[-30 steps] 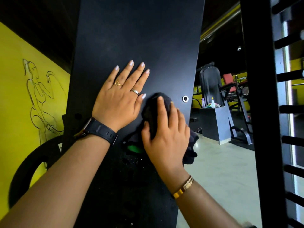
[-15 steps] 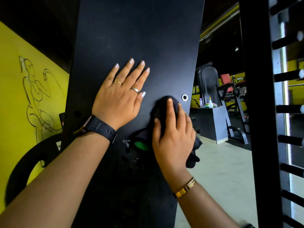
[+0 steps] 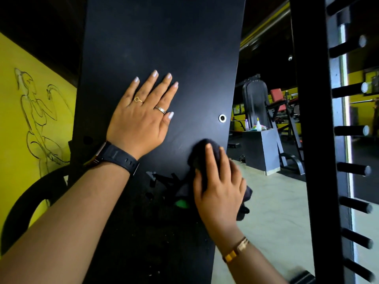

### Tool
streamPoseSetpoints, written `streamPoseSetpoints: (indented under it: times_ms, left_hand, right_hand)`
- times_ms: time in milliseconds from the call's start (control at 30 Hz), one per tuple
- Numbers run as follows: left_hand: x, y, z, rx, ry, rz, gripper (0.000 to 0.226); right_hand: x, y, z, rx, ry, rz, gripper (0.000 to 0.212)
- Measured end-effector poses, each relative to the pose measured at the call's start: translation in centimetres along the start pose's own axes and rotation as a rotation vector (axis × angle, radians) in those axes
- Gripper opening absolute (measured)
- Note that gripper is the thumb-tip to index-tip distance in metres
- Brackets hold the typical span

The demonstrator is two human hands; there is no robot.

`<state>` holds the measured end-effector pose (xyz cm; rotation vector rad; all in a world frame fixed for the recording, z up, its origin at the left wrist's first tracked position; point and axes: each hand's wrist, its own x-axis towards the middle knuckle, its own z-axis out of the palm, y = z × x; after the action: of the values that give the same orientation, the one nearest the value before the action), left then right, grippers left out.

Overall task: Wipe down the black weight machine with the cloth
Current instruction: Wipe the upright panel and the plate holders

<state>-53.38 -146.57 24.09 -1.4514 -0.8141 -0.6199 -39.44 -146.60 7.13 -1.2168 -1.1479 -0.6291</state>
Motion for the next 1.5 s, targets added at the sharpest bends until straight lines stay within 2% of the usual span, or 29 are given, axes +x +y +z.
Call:
streamPoseSetpoints:
  times_ms: [133, 200, 333, 400, 500, 633, 700, 767, 900, 967, 1133, 1233, 1300, 1400, 1500]
  left_hand:
    - [0.0, 0.1, -0.1, -0.011, 0.011, -0.002, 0.055]
    - [0.0, 0.0, -0.2, -0.01, 0.004, -0.001, 0.055]
    - [0.0, 0.1, -0.2, -0.021, -0.022, 0.0, 0.054]
    - [-0.2, 0.2, -0.2, -0.024, -0.029, 0.001, 0.054]
    - [-0.5, 0.4, -0.3, -0.023, -0.029, 0.002, 0.054]
    - [-1.4, 0.8, -0.4, -0.018, -0.045, 0.018, 0.054]
    - [-1.7, 1.0, -0.5, -0.014, -0.054, 0.022, 0.054]
    - [-1.9, 1.1, -0.5, -0.008, -0.055, 0.023, 0.055]
    - [-2.0, 1.2, -0.5, -0.012, -0.067, 0.03, 0.055]
    - [-2.1, 1.1, -0.6, -0.014, -0.079, 0.034, 0.055]
    - [-2.3, 1.2, -0.6, -0.008, -0.078, 0.032, 0.055]
    - [-2.3, 1.4, -0.6, -0.016, -0.08, 0.028, 0.056]
    - [-2.4, 1.4, -0.6, -0.013, -0.076, 0.02, 0.055]
    - [-2.4, 1.4, -0.5, -0.008, -0.069, 0.02, 0.055]
    - [-2.5, 1.5, -0.5, -0.014, -0.072, 0.021, 0.054]
  right_hand:
    - [1.9, -2.9, -0.1, 0.03, 0.002, 0.08, 0.052]
    - [0.6, -4.4, -0.4, 0.042, -0.014, 0.001, 0.055]
    - [-3.9, -4.2, -0.7, 0.033, -0.048, -0.283, 0.053]
    - [-5.4, -2.7, -0.6, 0.029, -0.05, -0.3, 0.052]
    - [-5.7, -0.6, -0.4, 0.015, -0.081, -0.176, 0.056]
    - [-2.4, -0.9, -0.6, 0.116, -0.095, 0.143, 0.057]
    - [-0.8, -2.0, -0.7, 0.133, -0.08, 0.184, 0.055]
    - [-0.4, -3.3, -0.9, 0.105, -0.073, 0.115, 0.055]
    - [-3.4, -4.5, -1.3, 0.056, -0.107, -0.205, 0.056]
    - [-5.2, -3.5, -1.2, 0.039, -0.119, -0.282, 0.055]
    - [-4.7, -0.4, -1.0, 0.03, -0.132, -0.097, 0.058]
    - [-1.9, -1.0, -1.0, 0.08, -0.119, 0.044, 0.057]
    - [-0.5, -2.3, -1.0, 0.108, -0.102, 0.075, 0.056]
    - [-0.8, -4.0, -1.0, 0.092, -0.076, -0.002, 0.058]
    - [-3.6, -4.0, -0.9, 0.044, -0.082, -0.226, 0.058]
